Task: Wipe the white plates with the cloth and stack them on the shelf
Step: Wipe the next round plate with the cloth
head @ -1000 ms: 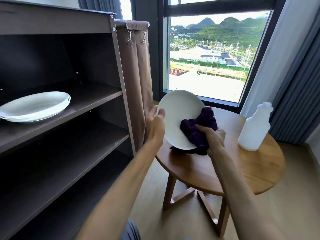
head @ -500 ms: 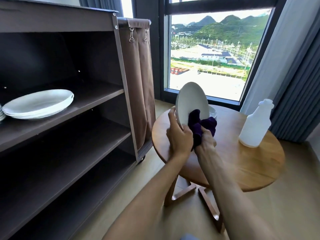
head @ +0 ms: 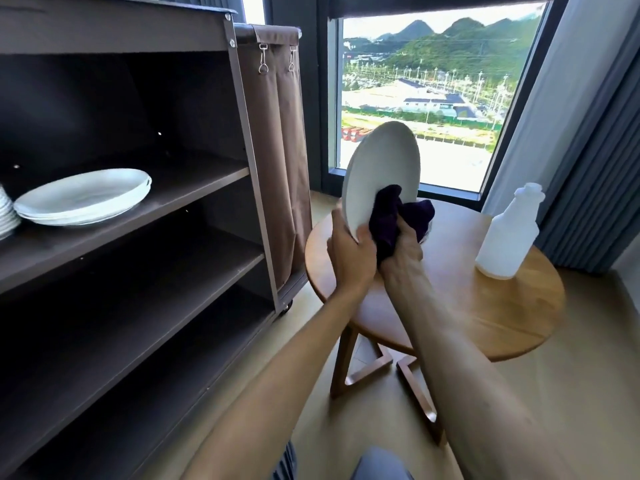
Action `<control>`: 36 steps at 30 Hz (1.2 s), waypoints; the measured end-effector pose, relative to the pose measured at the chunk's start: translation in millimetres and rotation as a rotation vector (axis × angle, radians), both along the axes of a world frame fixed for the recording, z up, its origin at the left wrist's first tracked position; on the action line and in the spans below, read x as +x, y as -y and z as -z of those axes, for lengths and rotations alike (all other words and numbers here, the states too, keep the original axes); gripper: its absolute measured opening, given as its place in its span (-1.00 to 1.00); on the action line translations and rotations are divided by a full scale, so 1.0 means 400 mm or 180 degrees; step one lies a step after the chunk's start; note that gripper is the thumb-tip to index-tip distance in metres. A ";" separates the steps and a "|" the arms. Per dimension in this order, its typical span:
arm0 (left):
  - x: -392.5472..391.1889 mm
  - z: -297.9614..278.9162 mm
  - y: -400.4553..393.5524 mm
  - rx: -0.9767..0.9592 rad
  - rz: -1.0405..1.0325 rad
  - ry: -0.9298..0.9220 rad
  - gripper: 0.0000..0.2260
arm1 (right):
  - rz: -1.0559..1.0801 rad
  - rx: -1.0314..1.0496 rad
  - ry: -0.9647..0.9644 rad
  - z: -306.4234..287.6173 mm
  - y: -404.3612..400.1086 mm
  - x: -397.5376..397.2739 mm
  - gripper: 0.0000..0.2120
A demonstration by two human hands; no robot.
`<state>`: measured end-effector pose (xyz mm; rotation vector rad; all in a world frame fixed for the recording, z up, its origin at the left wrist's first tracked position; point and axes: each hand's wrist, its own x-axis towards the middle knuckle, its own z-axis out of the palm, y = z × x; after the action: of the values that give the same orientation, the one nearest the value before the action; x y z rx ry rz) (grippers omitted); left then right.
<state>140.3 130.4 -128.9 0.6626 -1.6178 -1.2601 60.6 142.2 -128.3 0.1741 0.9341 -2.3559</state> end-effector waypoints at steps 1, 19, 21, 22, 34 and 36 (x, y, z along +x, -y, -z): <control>-0.004 -0.002 0.015 0.0082 -0.0028 0.0030 -0.55 | 0.0016 0.0046 -0.0011 0.005 -0.004 0.001 -0.66; 0.022 0.014 0.015 -0.0102 -0.0004 0.0126 -0.54 | -0.0077 -0.0082 -0.0124 0.066 -0.021 0.030 -0.60; 0.031 0.006 0.050 -0.0127 0.0022 0.0255 -0.58 | -0.0033 0.0148 -0.0225 0.065 -0.038 0.014 -0.72; 0.045 -0.007 0.070 -0.0251 0.0152 0.0417 -0.57 | 0.0023 0.0268 -0.0246 0.065 -0.048 0.001 -0.74; 0.084 -0.056 0.063 -0.0264 0.0341 0.0409 -0.38 | -0.0056 0.0236 0.0274 0.063 -0.014 0.019 -0.62; 0.053 -0.001 0.027 -0.0386 0.0184 0.0362 -0.46 | -0.0103 0.0006 0.0354 0.086 0.005 0.029 -0.43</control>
<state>161.5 119.6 -128.6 0.6253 -1.8032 -1.1726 72.3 140.1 -162.7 0.2857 0.8790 -2.2906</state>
